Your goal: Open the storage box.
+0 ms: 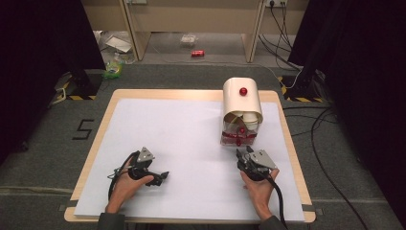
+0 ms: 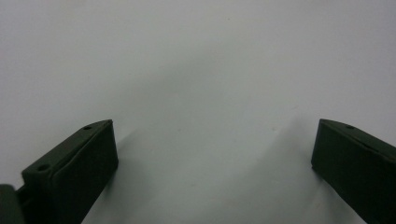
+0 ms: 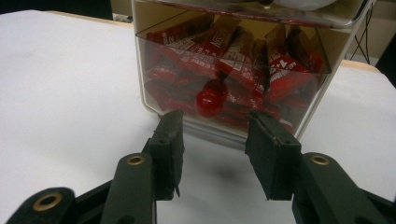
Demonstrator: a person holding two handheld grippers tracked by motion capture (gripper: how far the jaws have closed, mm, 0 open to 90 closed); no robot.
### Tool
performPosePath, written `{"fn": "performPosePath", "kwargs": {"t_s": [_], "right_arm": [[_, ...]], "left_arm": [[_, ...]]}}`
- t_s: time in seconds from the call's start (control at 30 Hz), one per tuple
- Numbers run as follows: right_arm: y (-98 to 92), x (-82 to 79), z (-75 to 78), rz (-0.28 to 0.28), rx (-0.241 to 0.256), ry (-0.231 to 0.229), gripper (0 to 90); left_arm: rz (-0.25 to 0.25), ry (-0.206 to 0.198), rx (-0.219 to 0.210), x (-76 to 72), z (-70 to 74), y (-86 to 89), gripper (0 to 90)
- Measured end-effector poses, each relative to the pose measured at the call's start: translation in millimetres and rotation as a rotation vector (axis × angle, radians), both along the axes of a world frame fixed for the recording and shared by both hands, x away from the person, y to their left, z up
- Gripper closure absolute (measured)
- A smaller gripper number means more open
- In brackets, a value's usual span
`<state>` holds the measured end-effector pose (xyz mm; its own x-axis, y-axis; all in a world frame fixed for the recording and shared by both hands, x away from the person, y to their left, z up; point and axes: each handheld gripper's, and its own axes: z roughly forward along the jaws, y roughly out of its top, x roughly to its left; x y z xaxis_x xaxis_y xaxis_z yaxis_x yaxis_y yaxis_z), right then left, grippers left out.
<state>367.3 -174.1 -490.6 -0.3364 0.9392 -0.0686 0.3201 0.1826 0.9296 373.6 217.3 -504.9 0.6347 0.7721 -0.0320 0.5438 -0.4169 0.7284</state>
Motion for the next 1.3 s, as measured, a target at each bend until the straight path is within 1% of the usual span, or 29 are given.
{"fn": "performPosePath", "kwargs": {"t_s": [0.03,0.1,0.23,0.3,0.4,0.47,0.53,0.6,0.7,0.73,0.8,0.83,0.87,0.93,1.1,1.13,1.23,1.3], "right_arm": [[0.0,0.0,0.0,0.000,0.000,0.000,56.8],[0.4,2.6,0.1,-0.011,0.018,0.007,58.6],[2.8,4.5,0.0,-0.013,0.014,0.010,60.1],[6.5,6.6,0.0,-0.011,0.014,0.020,60.7],[12.1,9.4,-0.1,-0.012,-0.002,0.028,61.4],[14.5,11.8,0.1,-0.014,0.009,0.037,62.8],[15.7,12.9,0.0,-0.018,0.006,0.039,62.5],[17.8,15.5,-0.2,-0.027,0.004,0.049,62.6],[18.2,16.5,-0.2,-0.035,0.012,0.049,63.5],[19.1,17.3,-0.2,-0.046,0.004,0.054,63.6],[19.4,17.2,-0.1,-0.057,0.010,0.059,63.3],[19.2,17.2,-0.3,-0.071,0.030,0.062,62.8],[19.0,18.5,-0.3,-0.087,0.038,0.074,63.7],[19.0,18.5,-0.2,-0.093,0.043,0.076,63.9],[20.3,18.5,-0.3,-0.097,0.039,0.078,63.7],[21.2,18.2,-0.2,-0.098,0.032,0.076,63.3],[23.9,18.7,-0.2,-0.094,0.041,0.085,63.3],[25.5,18.4,-0.4,-0.099,0.028,0.079,63.2]], "left_arm": [[0.000,0.000,0.000,0.0,0.0,0.0,0.0],[0.000,0.000,0.000,0.0,0.0,0.0,0.0],[0.000,0.000,0.000,0.0,0.0,0.0,0.0],[0.000,0.000,0.001,0.0,0.1,0.0,0.0],[0.000,0.000,0.000,-0.1,0.0,0.0,0.0],[0.000,-0.001,0.000,0.0,0.0,0.0,0.0],[0.000,0.000,0.001,-0.1,0.1,0.1,0.0],[0.000,-0.001,0.000,0.0,0.0,0.0,0.0],[0.000,-0.001,0.000,-0.1,-0.1,-0.1,0.0],[0.000,-0.001,0.000,-0.1,-0.1,-0.1,0.0],[0.000,-0.002,0.001,-0.1,0.0,-0.1,0.0],[0.000,-0.002,0.001,-0.1,-0.1,-0.1,0.0],[0.000,-0.001,0.001,0.0,0.0,-0.1,0.0],[0.000,-0.002,0.001,-0.1,0.0,-0.1,0.0],[0.000,-0.002,0.001,-0.1,0.0,-0.1,0.0],[0.000,-0.002,0.002,-0.1,0.0,-0.1,0.0],[0.000,-0.002,0.002,-0.1,0.0,-0.1,0.0],[0.000,-0.003,0.002,-0.2,-0.1,-0.2,0.0]]}}
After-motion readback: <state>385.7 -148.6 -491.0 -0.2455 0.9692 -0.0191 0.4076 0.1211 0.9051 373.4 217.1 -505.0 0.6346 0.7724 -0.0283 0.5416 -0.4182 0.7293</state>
